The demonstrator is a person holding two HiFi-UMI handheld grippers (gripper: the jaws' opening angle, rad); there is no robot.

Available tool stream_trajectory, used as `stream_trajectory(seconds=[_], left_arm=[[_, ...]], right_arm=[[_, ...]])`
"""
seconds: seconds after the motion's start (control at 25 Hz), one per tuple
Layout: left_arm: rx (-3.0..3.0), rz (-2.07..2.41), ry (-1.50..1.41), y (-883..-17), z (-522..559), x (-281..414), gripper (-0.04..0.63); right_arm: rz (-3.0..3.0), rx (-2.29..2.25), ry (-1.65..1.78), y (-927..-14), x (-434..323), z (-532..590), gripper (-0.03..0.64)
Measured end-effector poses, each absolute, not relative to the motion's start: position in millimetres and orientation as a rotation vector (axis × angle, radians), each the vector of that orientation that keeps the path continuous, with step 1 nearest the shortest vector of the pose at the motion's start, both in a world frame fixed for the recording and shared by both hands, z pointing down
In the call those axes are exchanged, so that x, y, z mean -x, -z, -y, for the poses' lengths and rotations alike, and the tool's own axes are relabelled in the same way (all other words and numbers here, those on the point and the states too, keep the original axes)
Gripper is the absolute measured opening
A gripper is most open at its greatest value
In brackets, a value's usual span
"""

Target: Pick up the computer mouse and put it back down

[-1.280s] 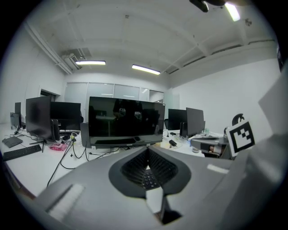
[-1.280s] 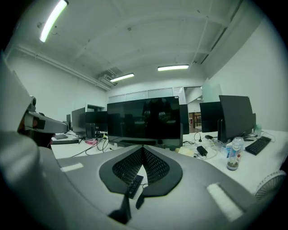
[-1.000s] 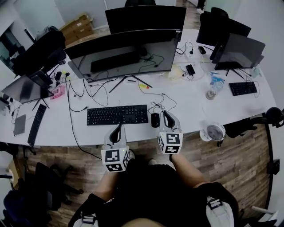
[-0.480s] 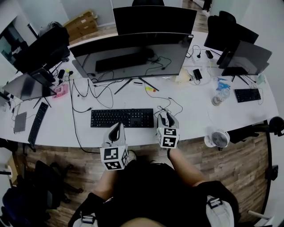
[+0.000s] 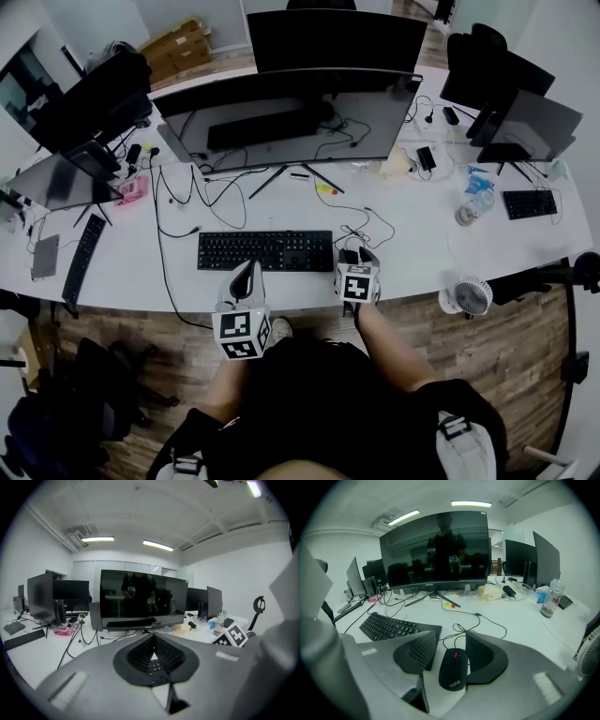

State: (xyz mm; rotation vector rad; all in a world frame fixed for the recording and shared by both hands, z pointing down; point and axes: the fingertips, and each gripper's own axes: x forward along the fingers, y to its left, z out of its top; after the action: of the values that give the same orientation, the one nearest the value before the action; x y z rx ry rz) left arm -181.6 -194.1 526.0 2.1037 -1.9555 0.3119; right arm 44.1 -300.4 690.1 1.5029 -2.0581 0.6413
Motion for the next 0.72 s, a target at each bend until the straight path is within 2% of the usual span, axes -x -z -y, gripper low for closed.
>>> stream_trajectory(seconds=[0.64,0.72], left_arm=[[-2.109,1.915,-0.342,-537,208,193,0.055],[-2.112,1.913,-0.343,-536,209,195,0.055]], right_arm=[[1.956,-1.481,-0.764,-757,-42,297,0.202],[1.938,-1.457,-0.783,-772,-40,295,0.224]])
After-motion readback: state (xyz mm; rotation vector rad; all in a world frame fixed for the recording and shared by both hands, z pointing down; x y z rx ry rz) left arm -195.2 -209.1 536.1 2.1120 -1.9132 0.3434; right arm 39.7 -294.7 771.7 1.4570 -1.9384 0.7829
